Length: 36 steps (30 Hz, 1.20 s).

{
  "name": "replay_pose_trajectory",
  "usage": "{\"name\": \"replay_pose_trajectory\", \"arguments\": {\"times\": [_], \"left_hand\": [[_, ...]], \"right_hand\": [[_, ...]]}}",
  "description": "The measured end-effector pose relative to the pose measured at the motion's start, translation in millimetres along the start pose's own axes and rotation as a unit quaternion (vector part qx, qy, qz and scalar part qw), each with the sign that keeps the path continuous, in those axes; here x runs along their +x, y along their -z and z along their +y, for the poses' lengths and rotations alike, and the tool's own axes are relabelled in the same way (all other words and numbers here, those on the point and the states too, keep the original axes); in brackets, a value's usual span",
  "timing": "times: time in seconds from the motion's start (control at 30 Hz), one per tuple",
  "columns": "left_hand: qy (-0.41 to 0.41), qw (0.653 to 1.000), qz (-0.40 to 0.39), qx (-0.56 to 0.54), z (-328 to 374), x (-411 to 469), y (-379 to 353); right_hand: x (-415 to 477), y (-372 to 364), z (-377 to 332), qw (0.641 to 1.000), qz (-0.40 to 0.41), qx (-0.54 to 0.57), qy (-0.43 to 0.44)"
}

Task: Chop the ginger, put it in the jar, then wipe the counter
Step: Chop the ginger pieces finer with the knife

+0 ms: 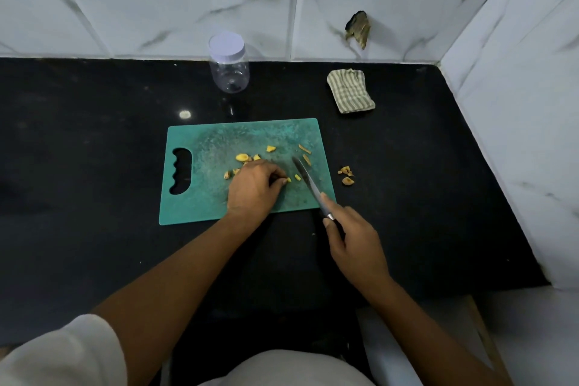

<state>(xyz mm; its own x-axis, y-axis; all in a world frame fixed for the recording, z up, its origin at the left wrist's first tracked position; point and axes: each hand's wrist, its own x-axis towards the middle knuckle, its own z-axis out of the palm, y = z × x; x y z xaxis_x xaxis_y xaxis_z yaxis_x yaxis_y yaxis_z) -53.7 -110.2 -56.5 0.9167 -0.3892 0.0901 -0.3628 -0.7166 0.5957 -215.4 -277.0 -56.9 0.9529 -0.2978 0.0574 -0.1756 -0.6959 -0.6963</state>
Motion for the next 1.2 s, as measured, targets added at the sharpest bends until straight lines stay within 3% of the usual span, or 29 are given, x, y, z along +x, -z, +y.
{"name": "replay_pose_trajectory", "arguments": {"times": [0.1,0.3,0.67,0.9,1.2], "left_hand": [[0.010,1.000,0.002,-0.029,-2,-2,4],[0.070,0.992,0.062,-0.084,-10,-6,14],[0.069,0.996,0.051,-0.028,-9,32,29],[0.043,0.995,-0.037,0.078,-8,60,23],[-0.052,0.979,-0.116,0.162,14,35,17]], "right_hand": [[-1,4,6,0.999,-0.018,-0.022,0.024],[8,10,10,0.969,-0.102,-0.194,0.113],[69,24,26,0.957,-0.089,-0.250,0.114],[62,19,18,0.994,-0.054,-0.086,0.036],[28,22,16,0.998,0.014,0.053,-0.016]]}}
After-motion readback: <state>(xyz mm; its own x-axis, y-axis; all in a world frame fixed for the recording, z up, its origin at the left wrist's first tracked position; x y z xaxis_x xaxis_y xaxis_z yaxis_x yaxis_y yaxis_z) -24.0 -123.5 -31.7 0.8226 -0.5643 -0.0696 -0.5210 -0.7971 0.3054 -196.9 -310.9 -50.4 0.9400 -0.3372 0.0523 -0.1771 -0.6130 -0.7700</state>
